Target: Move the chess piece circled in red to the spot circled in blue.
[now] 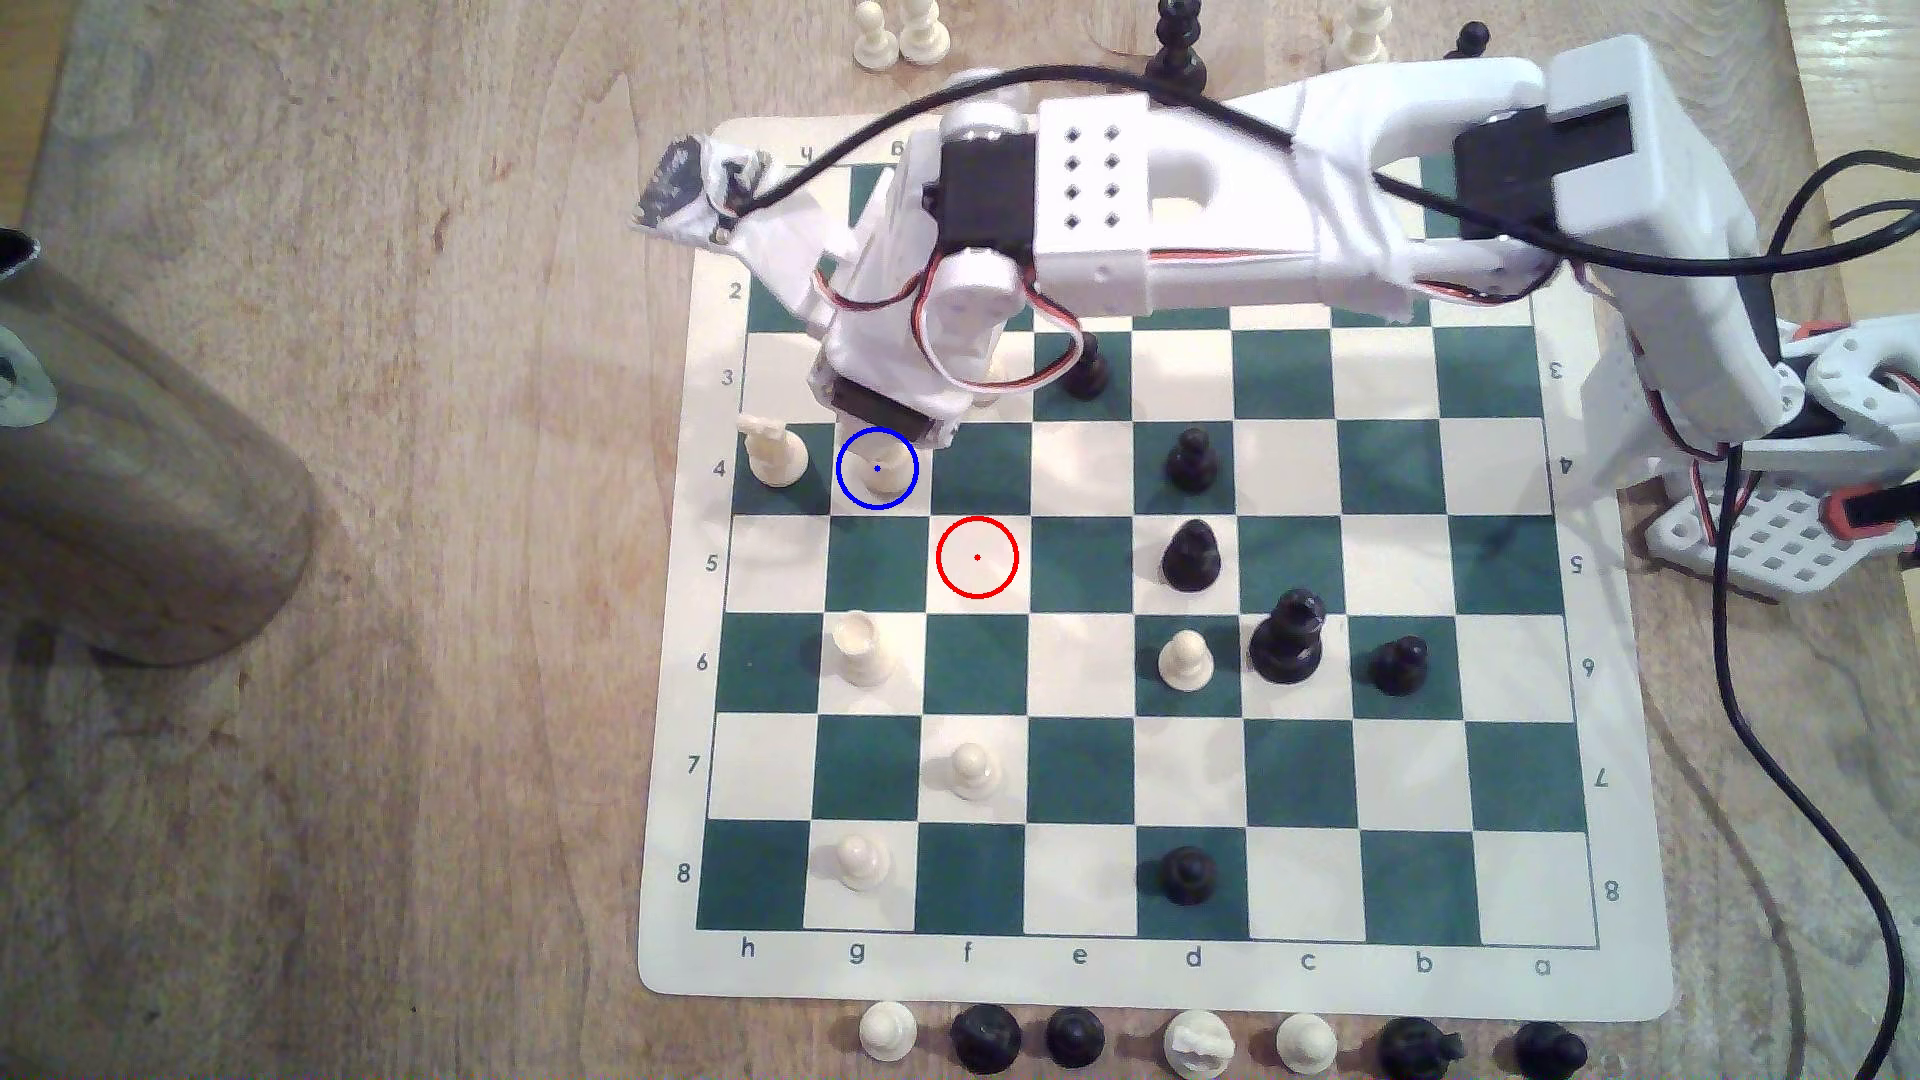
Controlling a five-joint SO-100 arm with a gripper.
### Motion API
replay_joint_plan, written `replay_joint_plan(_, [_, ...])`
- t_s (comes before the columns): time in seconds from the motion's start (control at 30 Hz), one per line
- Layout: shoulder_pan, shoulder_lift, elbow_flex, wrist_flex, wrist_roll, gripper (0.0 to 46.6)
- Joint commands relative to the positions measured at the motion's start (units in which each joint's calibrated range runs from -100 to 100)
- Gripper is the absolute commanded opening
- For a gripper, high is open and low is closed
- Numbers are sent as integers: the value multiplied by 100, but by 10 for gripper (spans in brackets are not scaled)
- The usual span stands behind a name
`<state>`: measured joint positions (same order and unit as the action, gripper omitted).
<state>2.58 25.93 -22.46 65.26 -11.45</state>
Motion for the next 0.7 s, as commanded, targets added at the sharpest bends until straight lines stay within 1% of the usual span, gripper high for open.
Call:
replay_joint_plan(0.0, [-12,-140,-528,-80,-15,39])
replay_joint_plan(0.1, [-20,-106,-528,-89,-20,42])
replay_joint_plan(0.13, [-20,-106,-528,-89,-24,53])
replay_joint_plan(0.17, [-20,-106,-528,-89,-24,162])
replay_joint_plan(0.2, [-20,-106,-519,-89,-29,191])
replay_joint_plan(0.37, [-12,-259,-474,-39,-29,229])
replay_joint_plan(0.53, [-27,-590,-365,100,-5,237])
replay_joint_plan(0.67, [-74,-1430,306,272,34,248])
